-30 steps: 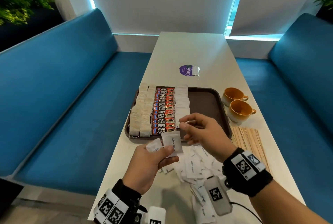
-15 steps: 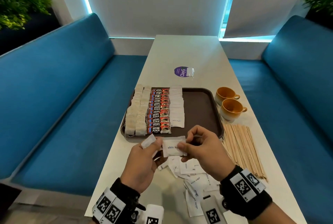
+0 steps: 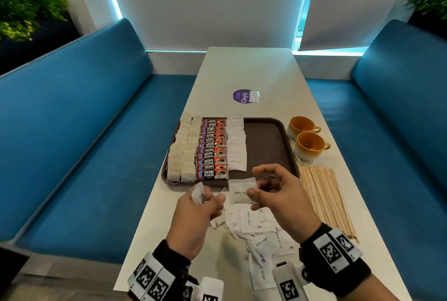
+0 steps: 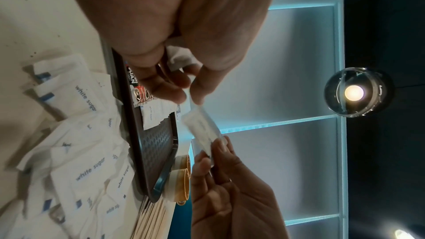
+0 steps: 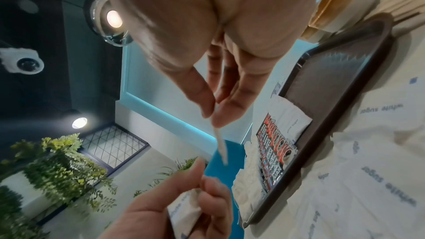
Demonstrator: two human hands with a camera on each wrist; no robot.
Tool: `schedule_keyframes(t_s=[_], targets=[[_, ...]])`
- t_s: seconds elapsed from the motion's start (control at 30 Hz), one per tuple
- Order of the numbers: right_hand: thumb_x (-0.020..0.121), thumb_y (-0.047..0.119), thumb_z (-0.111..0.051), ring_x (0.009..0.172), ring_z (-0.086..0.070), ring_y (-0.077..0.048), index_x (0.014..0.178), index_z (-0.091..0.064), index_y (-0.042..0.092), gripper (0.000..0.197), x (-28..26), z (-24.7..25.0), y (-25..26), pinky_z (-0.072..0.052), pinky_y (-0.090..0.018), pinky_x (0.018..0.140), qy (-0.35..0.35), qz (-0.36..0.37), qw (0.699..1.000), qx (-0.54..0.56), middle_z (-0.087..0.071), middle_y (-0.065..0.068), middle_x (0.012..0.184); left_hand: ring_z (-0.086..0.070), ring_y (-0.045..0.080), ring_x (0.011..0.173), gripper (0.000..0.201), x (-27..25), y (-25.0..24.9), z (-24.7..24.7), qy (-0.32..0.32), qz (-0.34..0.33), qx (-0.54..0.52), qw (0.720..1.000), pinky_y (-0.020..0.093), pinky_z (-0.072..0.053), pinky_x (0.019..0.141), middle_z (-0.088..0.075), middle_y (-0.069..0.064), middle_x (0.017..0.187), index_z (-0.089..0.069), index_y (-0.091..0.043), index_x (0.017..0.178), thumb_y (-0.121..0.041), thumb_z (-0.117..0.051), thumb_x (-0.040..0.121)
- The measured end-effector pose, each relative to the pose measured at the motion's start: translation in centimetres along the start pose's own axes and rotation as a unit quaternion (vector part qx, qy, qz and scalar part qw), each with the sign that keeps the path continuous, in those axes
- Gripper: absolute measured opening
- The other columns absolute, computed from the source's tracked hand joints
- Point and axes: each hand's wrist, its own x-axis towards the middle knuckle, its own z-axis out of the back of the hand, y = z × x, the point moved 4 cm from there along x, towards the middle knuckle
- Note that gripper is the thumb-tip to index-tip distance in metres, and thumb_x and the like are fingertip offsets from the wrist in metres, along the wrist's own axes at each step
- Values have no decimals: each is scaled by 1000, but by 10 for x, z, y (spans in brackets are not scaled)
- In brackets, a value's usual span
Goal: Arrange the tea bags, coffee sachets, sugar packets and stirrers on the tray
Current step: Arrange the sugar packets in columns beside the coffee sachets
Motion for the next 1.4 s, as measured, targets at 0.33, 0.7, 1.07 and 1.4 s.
schedule_keyframes(t_s=[0.33, 0.7, 1.07, 1.4], targets=[[88, 6, -73, 81, -72, -12, 95, -74, 18, 13, -10, -25, 2, -60, -26, 73, 78, 32, 989, -120, -76, -1, 88, -72, 38, 97, 29, -16, -7, -28, 104, 35, -65, 992, 42, -61, 81, -66, 35, 111, -57, 10, 106, -7, -71, 88], [85, 5, -79, 74, -69, -22, 84, -79, 21, 15, -7, -9, 1, -62, -35, 73, 40, 33, 994, -95, -76, -1, 90, -73, 37, 100, 28, -11, -5, -12, 74, 49, -161, 983, 39, -63, 84, -72, 26, 114, -64, 6, 119, 11, -57, 93], [83, -1, -80, 86, -76, -16, 94, -81, 19, 23, -7, -11, -6, -61, -28, 78, 75, 23, 992, -96, -79, -2, 90, -72, 44, 89, 26, -13, -7, -13, 76, 75, -101, 989, 42, -65, 72, -73, 29, 105, -69, 6, 110, -12, -68, 90], [83, 4, -82, 81, -75, -24, 110, -79, 23, 33, 5, -12, -9, -61, -25, 77, 99, 0, 990, -102, -79, -6, 88, -66, 28, 59, 13, 0, -7, -2, -2, -5, 11, 1000, 31, -58, 53, -74, 21, 78, -75, -1, 94, -12, -75, 87]])
